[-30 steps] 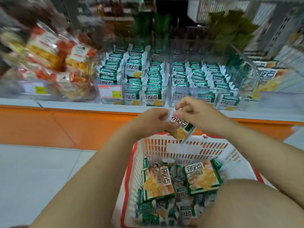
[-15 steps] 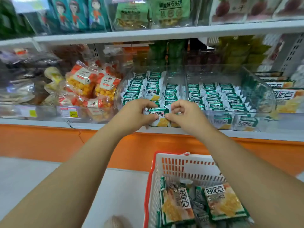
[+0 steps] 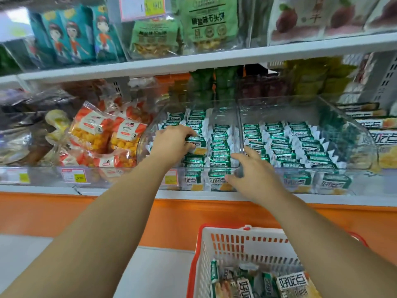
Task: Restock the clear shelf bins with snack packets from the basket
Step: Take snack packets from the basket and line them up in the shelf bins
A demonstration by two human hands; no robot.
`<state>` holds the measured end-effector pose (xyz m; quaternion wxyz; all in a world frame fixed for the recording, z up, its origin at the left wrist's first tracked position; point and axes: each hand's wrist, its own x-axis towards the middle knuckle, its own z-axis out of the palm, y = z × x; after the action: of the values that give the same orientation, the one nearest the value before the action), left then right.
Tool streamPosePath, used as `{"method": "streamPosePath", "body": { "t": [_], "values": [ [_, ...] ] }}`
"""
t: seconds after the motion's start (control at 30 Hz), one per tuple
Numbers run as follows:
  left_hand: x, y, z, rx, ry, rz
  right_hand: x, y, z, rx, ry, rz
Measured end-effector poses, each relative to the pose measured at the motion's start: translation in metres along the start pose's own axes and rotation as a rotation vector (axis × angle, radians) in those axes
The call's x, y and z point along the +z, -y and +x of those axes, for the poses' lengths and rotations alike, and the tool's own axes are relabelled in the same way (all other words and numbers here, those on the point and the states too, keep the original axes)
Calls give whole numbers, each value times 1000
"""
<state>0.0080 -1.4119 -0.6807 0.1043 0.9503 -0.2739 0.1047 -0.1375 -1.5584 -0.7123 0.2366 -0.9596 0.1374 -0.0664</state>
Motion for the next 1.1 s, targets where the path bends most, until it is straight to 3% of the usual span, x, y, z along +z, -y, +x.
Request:
{"method": "streamPosePath", "body": {
  "t": [0.23,0.47,0.53,0.7,0.77,0.9,1.1],
  "values": [
    [15,1,24,-193,44,70,1,-12,6,-39,-16,21],
    [10,-8,11,-214,0,59,-4,-15,7,-91,16,86],
    [2,-12,-4,-197,-84,-1,-10,-16,4,-113,15,141],
    [15,-34,-79,41,-558,-80,-25,-23,-7,-189,-141,189],
    [34,-47,-109,94,-607,-128,-31,-24,-15,-188,-166,253],
    [79,-72,-161,19,-487,-210,-39,-38,-27,-146,-83,278],
    [137,-99,-202,-142,-38,-270,-45,-79,-44,-52,202,202]
  ]
}}
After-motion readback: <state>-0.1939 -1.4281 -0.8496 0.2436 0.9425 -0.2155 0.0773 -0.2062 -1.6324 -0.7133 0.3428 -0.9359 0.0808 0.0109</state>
